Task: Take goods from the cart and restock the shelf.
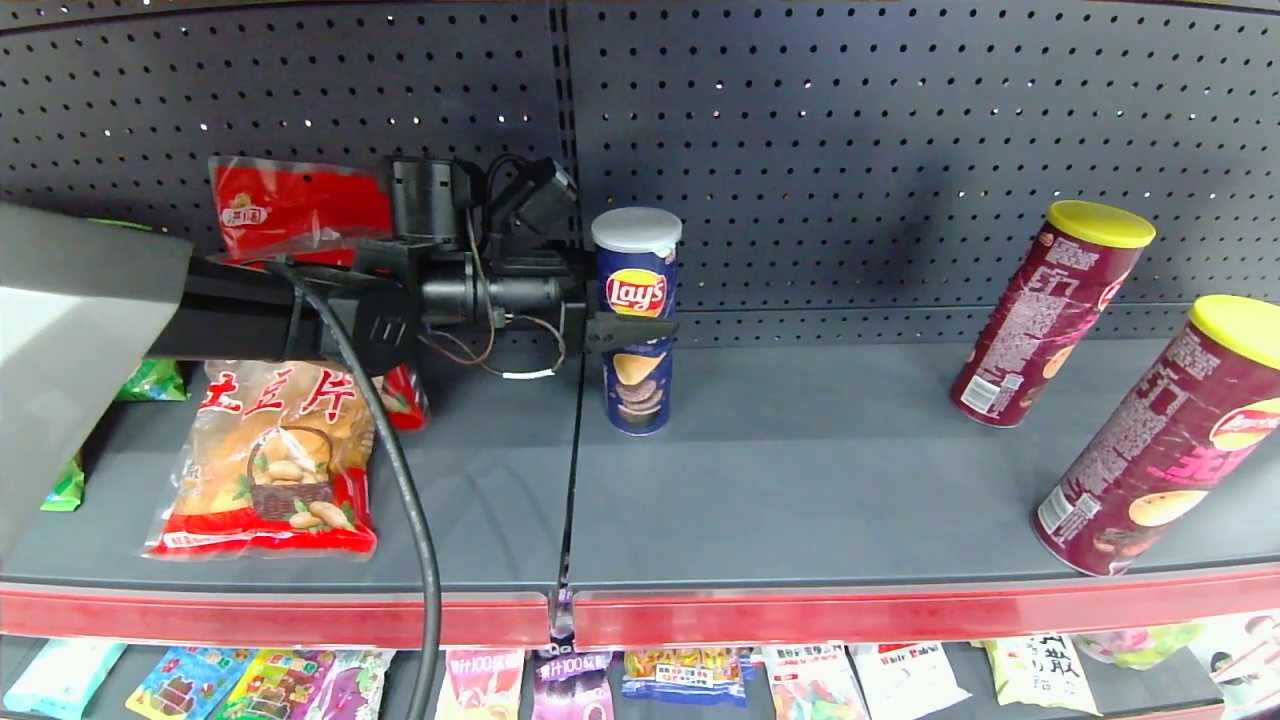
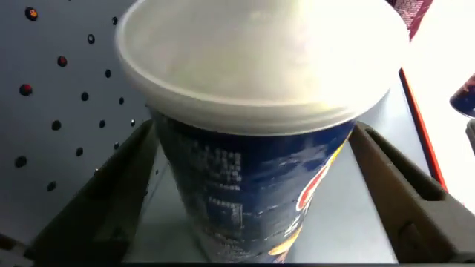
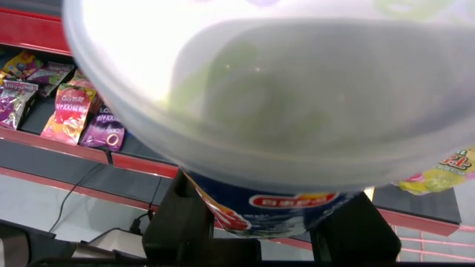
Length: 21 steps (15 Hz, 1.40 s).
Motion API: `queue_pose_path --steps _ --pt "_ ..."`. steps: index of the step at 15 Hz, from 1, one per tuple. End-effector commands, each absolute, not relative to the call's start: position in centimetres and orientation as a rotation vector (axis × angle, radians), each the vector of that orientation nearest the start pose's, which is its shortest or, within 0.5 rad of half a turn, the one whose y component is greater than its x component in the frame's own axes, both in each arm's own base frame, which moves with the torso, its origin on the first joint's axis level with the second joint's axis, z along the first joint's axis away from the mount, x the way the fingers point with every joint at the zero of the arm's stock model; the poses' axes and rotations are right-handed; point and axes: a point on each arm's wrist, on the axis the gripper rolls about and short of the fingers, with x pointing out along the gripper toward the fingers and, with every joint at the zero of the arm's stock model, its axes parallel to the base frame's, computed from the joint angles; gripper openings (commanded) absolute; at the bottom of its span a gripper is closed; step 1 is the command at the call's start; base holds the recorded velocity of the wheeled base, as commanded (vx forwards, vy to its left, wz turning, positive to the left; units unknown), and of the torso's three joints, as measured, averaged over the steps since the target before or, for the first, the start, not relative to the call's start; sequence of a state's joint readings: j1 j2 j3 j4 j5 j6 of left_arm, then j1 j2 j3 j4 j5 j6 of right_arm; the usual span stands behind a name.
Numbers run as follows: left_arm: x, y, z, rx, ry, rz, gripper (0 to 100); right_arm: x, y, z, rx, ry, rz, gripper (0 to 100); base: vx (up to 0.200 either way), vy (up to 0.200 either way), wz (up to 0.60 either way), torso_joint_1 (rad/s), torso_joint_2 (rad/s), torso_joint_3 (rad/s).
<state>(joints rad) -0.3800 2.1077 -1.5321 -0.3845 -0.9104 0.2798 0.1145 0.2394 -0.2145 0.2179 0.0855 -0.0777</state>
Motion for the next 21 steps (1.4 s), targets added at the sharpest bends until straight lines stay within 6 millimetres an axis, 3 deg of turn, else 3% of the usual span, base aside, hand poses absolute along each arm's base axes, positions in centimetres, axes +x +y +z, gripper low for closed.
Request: queue_pose_path --steps 1,5,10,13,21 --pt "39.4 -17.9 20.9 0.179 0.021 -1.307 0 -1.6 0.0 11.8 -0.081 0.235 0.209 0 0.000 0.000 0.00 0.000 0.00 0.000" --pt "38.8 -18.0 21.2 0.177 0.020 -1.315 0 -1.6 0.0 11.8 -0.081 0.233 0.209 0 0.000 0.000 0.00 0.000 0.00 0.000" --pt "33.2 -15.7 21.9 0.159 0.085 -1.318 0 -1.6 0.0 11.8 -0.081 0.230 0.209 0 0.000 0.000 0.00 0.000 0.00 0.000" --pt "30.0 -15.4 21.8 0.156 0.105 -1.344 0 -1.6 0.0 11.8 -0.081 0.229 0.209 0 0.000 0.000 0.00 0.000 0.00 0.000" --pt "27.4 -16.3 19.9 0.156 0.124 -1.389 0 -1.6 0.0 11.9 -0.081 0.227 0.209 0 0.000 0.000 0.00 0.000 0.00 0.000"
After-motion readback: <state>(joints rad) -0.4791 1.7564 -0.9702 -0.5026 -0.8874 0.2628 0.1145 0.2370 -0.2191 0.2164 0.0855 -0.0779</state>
